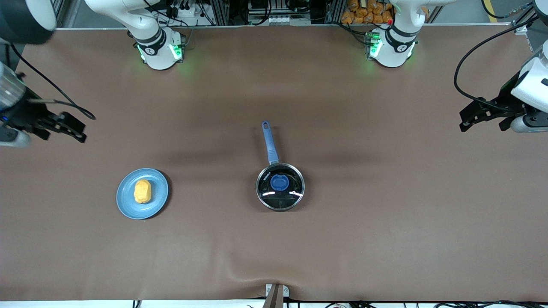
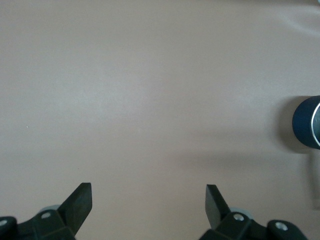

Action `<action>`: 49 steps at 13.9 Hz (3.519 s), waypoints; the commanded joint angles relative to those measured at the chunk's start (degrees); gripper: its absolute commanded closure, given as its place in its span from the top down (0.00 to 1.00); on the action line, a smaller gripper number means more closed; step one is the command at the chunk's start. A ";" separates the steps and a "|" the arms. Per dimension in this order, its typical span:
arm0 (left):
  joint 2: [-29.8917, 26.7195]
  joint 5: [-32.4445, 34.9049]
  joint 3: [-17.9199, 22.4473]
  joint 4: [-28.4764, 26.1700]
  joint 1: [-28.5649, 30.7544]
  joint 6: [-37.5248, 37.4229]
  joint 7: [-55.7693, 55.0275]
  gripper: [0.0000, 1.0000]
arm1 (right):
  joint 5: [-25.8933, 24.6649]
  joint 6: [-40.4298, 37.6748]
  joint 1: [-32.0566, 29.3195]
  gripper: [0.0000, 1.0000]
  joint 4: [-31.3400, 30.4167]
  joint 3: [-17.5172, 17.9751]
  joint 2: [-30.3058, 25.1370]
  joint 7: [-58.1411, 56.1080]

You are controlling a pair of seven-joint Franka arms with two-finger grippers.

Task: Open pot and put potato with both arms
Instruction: 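Lower the right gripper onto the yellow potato on the blue plate, then grasp the potato with the right gripper while the left gripper reaches the lid knob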

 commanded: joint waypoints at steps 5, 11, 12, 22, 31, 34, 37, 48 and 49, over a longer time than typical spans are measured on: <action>1.17 0.30 0.10 0.66 0.53 -0.42 -0.90 1.00 | -0.08 11.05 2.60 1.00 0.39 -0.10 16.84 -2.25; 1.78 0.22 -0.16 1.01 -0.26 -0.42 -1.25 1.00 | -0.08 27.74 1.81 1.00 -4.34 -0.01 27.84 -5.34; 1.87 0.22 -0.42 1.01 -0.52 -0.42 -1.43 1.00 | -0.08 30.73 1.72 1.00 -5.75 -0.01 28.90 -5.43; 13.19 0.39 -5.61 8.82 -13.25 0.02 -25.66 1.00 | -0.08 37.34 -0.65 1.00 -6.99 -0.01 33.82 -8.94; 27.08 0.74 -5.00 13.23 -25.48 16.26 -40.44 1.00 | 0.27 37.70 -1.27 0.17 -6.91 -0.01 34.18 -9.83; 32.70 1.88 -4.82 17.17 -28.11 19.27 -43.26 1.00 | 0.27 37.27 -0.92 0.11 -6.29 -0.01 34.01 -9.83; 37.89 5.22 -2.29 20.61 -32.41 21.10 -46.94 1.00 | 0.71 34.99 -0.65 0.09 -5.59 1.92 31.03 -8.95; 45.99 5.23 6.52 20.61 -41.83 34.82 -49.33 1.00 | 5.99 22.85 7.86 0.00 2.32 2.89 22.49 1.57; 46.78 5.23 6.60 20.61 -41.83 35.70 -49.33 1.00 | 5.99 22.85 9.18 0.00 3.02 2.89 22.32 3.77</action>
